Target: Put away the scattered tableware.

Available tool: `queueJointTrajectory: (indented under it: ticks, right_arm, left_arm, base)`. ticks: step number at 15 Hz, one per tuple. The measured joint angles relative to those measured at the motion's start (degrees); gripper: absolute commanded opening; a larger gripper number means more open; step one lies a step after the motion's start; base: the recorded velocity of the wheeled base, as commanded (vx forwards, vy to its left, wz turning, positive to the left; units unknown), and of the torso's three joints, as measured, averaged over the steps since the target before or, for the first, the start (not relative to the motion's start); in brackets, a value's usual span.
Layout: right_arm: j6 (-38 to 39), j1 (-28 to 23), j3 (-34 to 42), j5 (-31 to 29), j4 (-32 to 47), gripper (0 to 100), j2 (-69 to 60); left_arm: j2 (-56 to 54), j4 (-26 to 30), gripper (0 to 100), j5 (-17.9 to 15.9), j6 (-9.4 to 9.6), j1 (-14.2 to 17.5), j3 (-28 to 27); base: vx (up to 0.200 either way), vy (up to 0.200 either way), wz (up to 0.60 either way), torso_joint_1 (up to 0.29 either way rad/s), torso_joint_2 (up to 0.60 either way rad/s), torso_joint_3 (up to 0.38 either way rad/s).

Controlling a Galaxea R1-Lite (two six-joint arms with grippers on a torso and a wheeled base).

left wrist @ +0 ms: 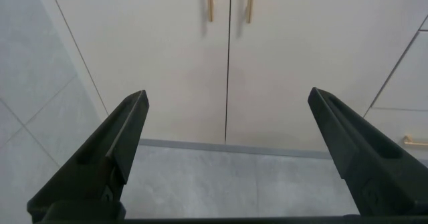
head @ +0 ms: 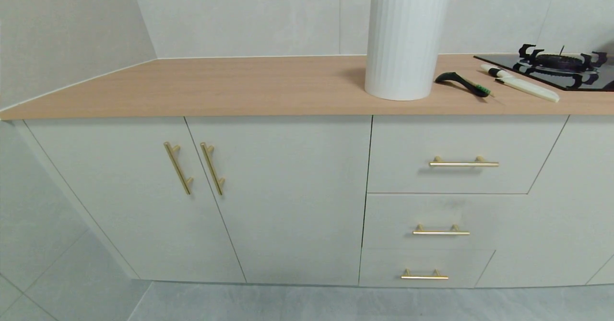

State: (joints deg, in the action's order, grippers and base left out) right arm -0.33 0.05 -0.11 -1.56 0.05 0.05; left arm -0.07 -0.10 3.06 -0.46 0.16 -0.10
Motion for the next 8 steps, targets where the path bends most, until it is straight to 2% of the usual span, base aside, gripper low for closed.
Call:
queueJointTrajectory:
  ticks: [2,4,8]
  right_arm:
    - [-0.05,0.09,-0.77,0.3,0.52,100,0.68]
    - [1.89,0.77,-6.14,1.1,0.44,100,3.83]
    - [3.61,3.19,-16.42,2.4,0.13,100,22.16]
  left_arm:
    - [0.0,0.0,100,-0.02,-0.05,0.0,0.0]
    - [0.0,-0.01,100,0.0,-0.05,0.0,0.0]
    - [0.0,0.02,100,0.0,-0.02,-0.02,0.0]
  base:
    - [0.0,0.0,0.0,0.0,0.0,0.0]
    - [0.0,0.0,0.0,0.0,0.0,0.0]
    - [0.0,0.0,0.0,0.0,0.0,0.0]
